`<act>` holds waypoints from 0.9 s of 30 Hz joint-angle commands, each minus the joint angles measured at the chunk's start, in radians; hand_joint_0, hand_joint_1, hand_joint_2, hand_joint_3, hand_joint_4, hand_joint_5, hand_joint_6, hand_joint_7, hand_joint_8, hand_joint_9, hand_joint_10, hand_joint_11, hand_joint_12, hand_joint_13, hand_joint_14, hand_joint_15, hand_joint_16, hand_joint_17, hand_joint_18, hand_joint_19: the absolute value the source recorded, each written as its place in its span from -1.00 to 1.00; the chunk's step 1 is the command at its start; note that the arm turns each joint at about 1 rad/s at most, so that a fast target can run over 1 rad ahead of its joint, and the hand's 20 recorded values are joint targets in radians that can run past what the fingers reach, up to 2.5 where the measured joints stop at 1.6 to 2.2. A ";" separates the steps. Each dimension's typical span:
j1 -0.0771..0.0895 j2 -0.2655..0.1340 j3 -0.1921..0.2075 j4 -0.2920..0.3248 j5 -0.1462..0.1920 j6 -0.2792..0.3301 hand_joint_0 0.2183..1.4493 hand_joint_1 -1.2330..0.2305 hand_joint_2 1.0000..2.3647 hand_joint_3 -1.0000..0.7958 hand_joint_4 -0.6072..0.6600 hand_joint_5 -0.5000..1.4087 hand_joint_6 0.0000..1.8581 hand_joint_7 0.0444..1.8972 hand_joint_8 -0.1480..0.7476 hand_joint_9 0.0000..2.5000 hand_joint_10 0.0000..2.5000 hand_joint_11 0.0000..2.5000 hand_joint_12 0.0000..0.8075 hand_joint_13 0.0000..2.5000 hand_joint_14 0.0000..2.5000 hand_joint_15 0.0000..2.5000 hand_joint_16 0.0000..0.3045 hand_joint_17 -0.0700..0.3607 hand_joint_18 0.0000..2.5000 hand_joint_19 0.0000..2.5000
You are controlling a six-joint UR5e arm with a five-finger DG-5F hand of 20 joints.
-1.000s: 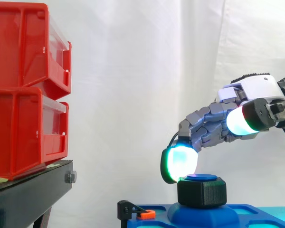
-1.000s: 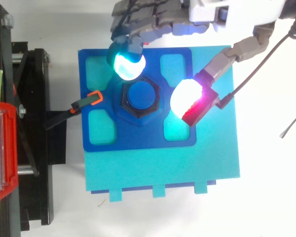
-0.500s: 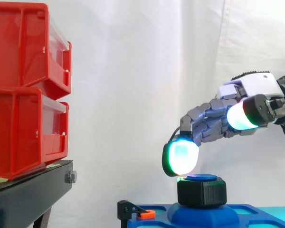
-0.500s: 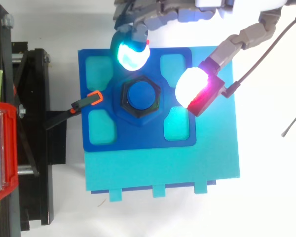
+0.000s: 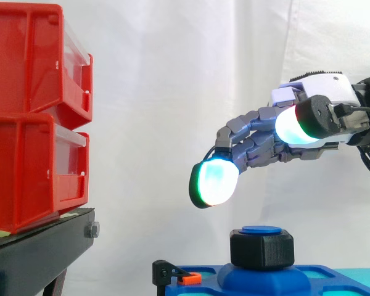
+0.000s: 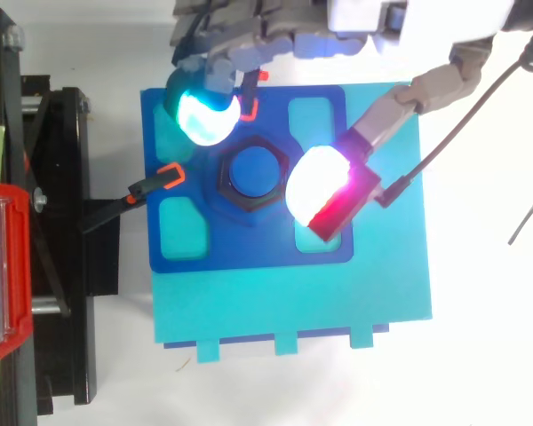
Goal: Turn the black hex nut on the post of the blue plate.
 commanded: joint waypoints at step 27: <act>0.118 -0.016 -0.002 -0.045 0.152 0.012 -0.56 0.24 -1.00 -0.44 0.31 -0.67 -0.46 -0.10 -0.05 -0.69 -1.00 -0.97 -0.06 -0.81 -1.00 -1.00 -0.64 -0.11 -0.98 -0.96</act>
